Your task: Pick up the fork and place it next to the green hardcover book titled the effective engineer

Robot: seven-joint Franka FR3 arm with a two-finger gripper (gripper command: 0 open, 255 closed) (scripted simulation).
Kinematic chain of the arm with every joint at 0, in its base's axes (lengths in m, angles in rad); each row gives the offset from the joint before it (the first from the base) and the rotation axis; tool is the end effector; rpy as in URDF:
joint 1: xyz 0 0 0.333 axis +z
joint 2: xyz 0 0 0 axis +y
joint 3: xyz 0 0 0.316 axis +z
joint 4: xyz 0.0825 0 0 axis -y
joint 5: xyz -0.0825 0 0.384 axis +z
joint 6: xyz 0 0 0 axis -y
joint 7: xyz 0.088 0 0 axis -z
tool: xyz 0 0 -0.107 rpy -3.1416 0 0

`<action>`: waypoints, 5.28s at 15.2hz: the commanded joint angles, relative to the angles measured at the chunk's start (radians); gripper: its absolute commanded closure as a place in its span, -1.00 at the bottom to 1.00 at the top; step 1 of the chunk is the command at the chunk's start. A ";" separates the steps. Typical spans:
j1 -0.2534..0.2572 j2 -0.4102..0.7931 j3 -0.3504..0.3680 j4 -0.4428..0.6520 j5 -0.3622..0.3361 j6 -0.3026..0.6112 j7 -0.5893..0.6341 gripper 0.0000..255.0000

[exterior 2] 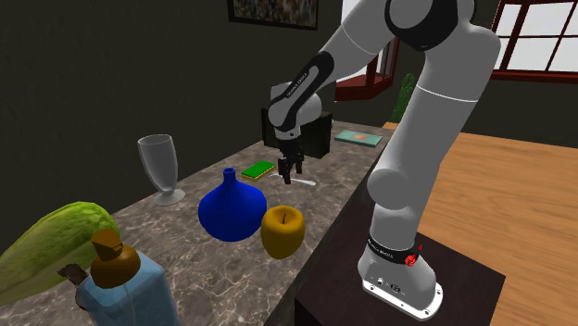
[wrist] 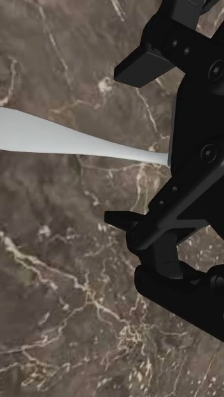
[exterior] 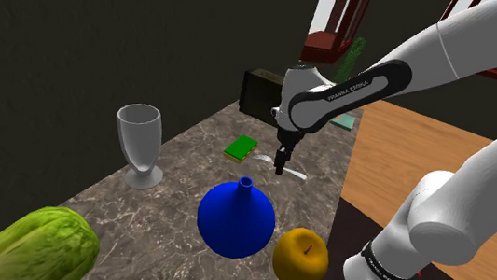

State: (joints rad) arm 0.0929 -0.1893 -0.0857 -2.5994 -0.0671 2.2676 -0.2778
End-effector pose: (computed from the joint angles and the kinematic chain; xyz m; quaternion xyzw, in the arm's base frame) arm 0.4114 0.0023 0.3095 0.9834 0.1660 -0.0728 0.0064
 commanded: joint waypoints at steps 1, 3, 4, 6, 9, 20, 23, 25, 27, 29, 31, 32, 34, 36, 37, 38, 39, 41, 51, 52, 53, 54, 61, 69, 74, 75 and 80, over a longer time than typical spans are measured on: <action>0.000 0.000 0.000 0.000 0.000 0.000 0.000 -1.00; 0.000 0.000 0.000 0.000 0.000 0.000 0.000 1.00; 0.000 0.000 0.000 0.000 0.000 0.000 0.000 1.00; 0.000 0.000 0.000 0.000 0.000 0.000 0.000 1.00; 0.000 0.000 0.000 0.000 0.000 0.000 0.000 1.00; 0.000 -0.090 0.004 0.051 0.000 -0.141 -0.001 1.00; 0.000 -0.115 0.005 0.072 0.000 -0.187 -0.002 1.00; 0.000 -0.130 0.006 0.087 0.001 -0.217 -0.003 1.00; 0.000 -0.144 0.007 0.103 0.001 -0.247 -0.003 1.00; 0.000 -0.157 0.008 0.120 0.001 -0.277 -0.004 1.00; -0.012 -0.155 -0.009 0.130 -0.009 -0.284 -0.028 1.00; -0.025 -0.148 -0.027 0.137 -0.019 -0.282 -0.052 1.00; -0.049 -0.132 -0.061 0.154 -0.037 -0.280 -0.100 1.00; -0.072 -0.111 -0.094 0.175 -0.054 -0.277 -0.148 1.00; -0.084 -0.099 -0.111 0.188 -0.060 -0.275 -0.172 1.00; -0.095 -0.085 -0.127 0.201 -0.067 -0.273 -0.197 1.00; -0.105 -0.071 -0.144 0.216 -0.072 -0.272 -0.221 1.00; -0.125 -0.040 -0.176 0.249 -0.080 -0.269 -0.270 1.00; -0.219 0.172 -0.317 0.476 -0.054 -0.267 -0.529 1.00; -0.230 0.198 -0.328 0.504 -0.045 -0.269 -0.556 1.00; -0.241 0.225 -0.338 0.534 -0.035 -0.271 -0.583 1.00; -0.253 0.253 -0.348 0.565 -0.024 -0.275 -0.610 1.00; -0.361 0.467 -0.388 0.822 0.071 -0.323 -0.789 1.00; -0.380 0.530 -0.386 0.808 0.100 -0.250 -0.813 1.00; -0.388 0.560 -0.376 0.778 0.112 -0.193 -0.816 1.00; -0.392 0.566 -0.371 0.773 0.114 -0.182 -0.816 1.00; -0.407 0.589 -0.354 0.756 0.119 -0.142 -0.816 1.00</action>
State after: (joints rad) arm -0.3133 0.3759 -0.4492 -1.8653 0.0102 1.8765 -1.1064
